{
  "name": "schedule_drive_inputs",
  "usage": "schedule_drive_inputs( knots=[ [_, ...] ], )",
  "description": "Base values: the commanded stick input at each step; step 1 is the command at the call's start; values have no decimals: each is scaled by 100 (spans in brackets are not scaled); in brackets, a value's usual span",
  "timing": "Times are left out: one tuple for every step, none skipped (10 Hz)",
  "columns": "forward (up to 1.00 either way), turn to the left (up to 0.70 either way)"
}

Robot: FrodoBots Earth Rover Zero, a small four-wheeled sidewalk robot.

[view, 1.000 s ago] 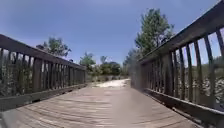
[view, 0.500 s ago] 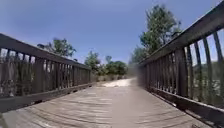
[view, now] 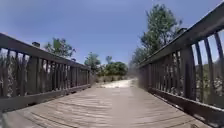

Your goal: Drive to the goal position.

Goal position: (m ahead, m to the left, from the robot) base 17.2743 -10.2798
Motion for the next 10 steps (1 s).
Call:
schedule_drive_inputs(
  knots=[
    [30, 0],
    [30, 0],
    [30, 0],
    [30, 0],
    [30, 0],
    [30, 0],
    [30, 0],
    [30, 0],
    [30, 0],
    [30, 0]
  ],
)
